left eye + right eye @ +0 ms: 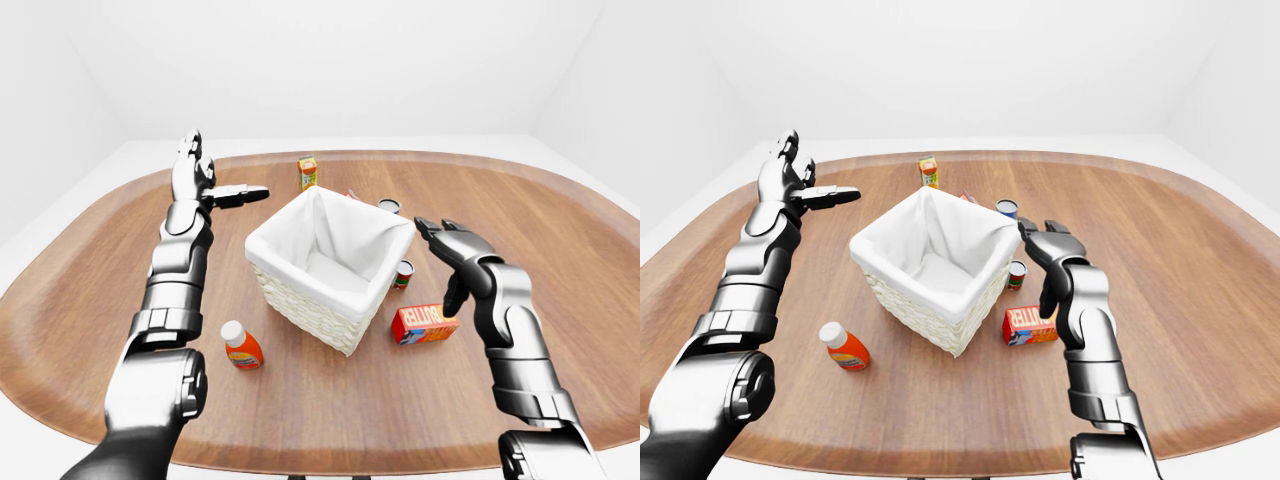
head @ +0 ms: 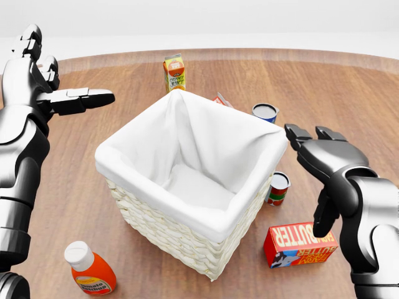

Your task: Pick up the butter and put it in the basket.

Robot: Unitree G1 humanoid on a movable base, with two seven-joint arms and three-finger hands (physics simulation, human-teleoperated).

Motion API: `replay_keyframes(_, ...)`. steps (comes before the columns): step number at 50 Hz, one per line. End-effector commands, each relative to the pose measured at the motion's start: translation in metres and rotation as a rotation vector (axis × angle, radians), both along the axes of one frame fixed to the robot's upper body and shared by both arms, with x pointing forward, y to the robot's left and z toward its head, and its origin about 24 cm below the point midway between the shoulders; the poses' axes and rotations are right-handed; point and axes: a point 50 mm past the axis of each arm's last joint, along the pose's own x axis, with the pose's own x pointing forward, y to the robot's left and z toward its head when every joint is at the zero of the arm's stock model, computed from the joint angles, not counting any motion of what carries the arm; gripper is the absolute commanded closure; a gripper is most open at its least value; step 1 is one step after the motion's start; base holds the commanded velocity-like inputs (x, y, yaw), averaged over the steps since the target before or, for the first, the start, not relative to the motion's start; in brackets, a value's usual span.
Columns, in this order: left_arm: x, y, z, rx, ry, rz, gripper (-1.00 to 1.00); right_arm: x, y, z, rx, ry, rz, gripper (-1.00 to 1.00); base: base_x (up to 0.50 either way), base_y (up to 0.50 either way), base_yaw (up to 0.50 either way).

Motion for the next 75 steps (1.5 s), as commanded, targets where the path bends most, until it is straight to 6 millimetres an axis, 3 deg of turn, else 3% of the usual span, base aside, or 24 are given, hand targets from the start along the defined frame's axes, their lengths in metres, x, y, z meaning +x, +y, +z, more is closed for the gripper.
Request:
replay_keyframes(1, 0.000, 0.000, 0.001, 0.000, -0.002, 0.002, -1.00, 0.002, -0.001, -0.017, -0.072, 0.073, -0.035, -1.00, 0.00, 0.00, 0.00)
replay_keyframes(11, 0.000, 0.002, 0.000, -0.003, 0.003, 0.005, -1.00, 0.004, -0.002, -0.033, -0.131, 0.144, -0.052, -1.00, 0.00, 0.00, 0.00)
replay_keyframes(19, 0.001, 0.002, -0.002, -0.004, 0.013, 0.006, -1.00, 0.005, -0.002, -0.057, -0.135, 0.251, -0.060, -1.00, 0.00, 0.00, 0.00)
replay_keyframes(46, 0.003, 0.003, -0.012, -0.012, 0.059, 0.006, -1.00, 0.010, -0.009, -0.112, -0.124, 0.297, -0.082, -1.00, 0.00, 0.00, 0.00)
replay_keyframes(75, 0.006, 0.004, -0.026, -0.023, 0.138, 0.004, -1.00, 0.015, -0.009, -0.140, -0.128, 0.320, -0.116, -1.00, 0.00, 0.00, 0.00)
